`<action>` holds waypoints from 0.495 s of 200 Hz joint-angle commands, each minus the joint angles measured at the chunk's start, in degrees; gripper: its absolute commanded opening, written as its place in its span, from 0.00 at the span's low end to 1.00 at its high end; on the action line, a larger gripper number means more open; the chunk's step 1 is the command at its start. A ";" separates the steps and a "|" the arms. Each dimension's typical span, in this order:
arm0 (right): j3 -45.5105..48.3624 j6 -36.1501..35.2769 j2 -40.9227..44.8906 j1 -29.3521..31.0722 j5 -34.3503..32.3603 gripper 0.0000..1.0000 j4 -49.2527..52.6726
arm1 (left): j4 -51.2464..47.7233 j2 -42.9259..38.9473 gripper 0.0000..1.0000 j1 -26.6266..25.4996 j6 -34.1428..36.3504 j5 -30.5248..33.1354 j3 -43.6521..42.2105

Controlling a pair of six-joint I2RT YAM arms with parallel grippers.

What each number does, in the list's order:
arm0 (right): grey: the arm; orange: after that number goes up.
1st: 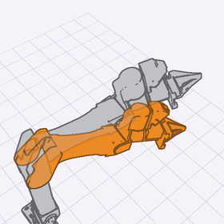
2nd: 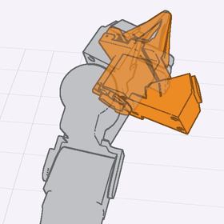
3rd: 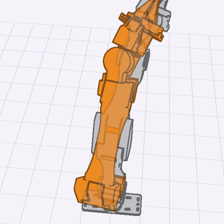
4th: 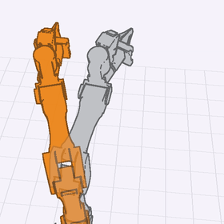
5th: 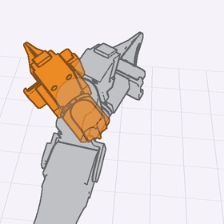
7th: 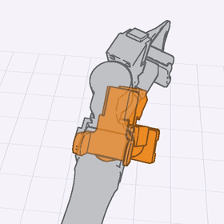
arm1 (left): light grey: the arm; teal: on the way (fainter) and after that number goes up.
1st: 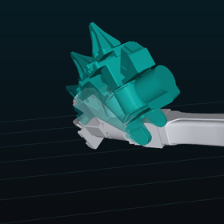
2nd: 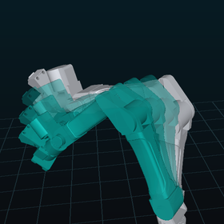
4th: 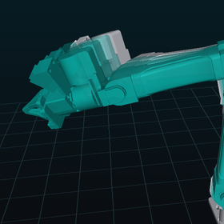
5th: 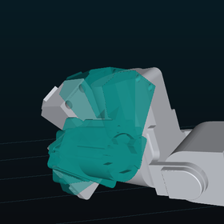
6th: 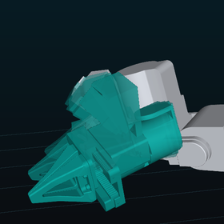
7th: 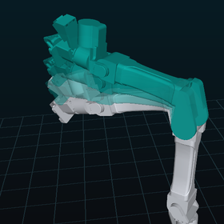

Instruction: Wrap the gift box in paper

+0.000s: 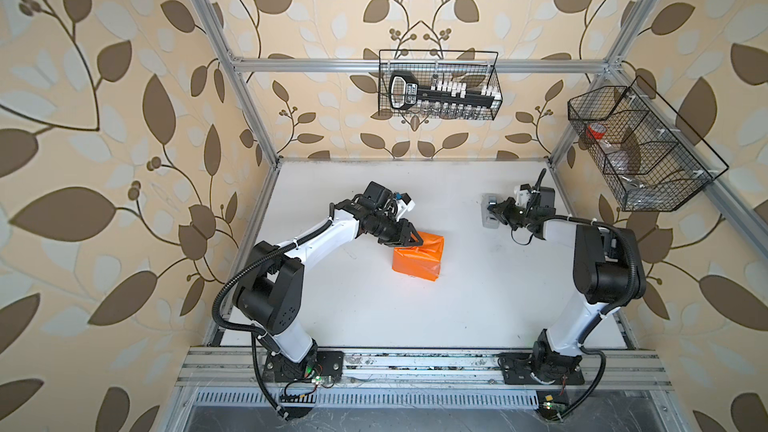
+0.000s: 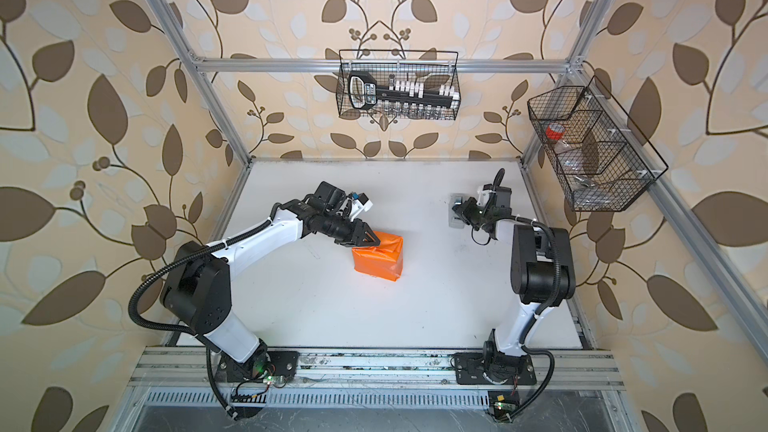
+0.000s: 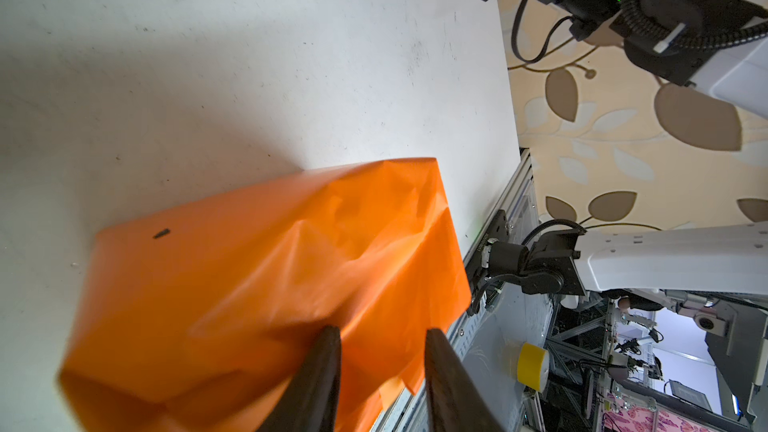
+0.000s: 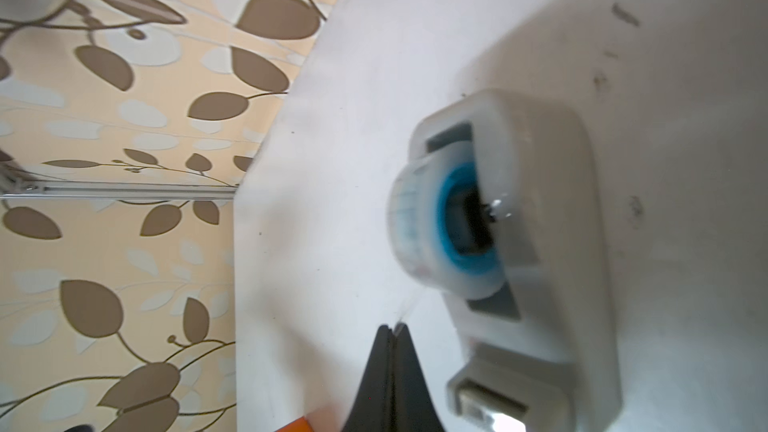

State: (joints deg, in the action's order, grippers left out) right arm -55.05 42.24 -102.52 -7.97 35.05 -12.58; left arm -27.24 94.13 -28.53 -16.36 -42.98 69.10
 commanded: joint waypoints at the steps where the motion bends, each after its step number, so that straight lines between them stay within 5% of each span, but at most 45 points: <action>1: 0.16 1.18 3.79 0.59 5.36 0.00 -0.91 | -4.40 0.28 0.37 -1.16 -0.07 1.67 -2.37; 99: 10.24 -1.98 9.02 0.32 1.04 0.00 4.08 | -3.65 -0.08 0.37 -1.24 -0.52 1.85 -3.19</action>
State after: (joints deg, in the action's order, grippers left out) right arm -46.83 42.39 -96.66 -7.97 36.77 -12.12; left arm -26.04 93.47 -28.53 -16.69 -42.98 68.05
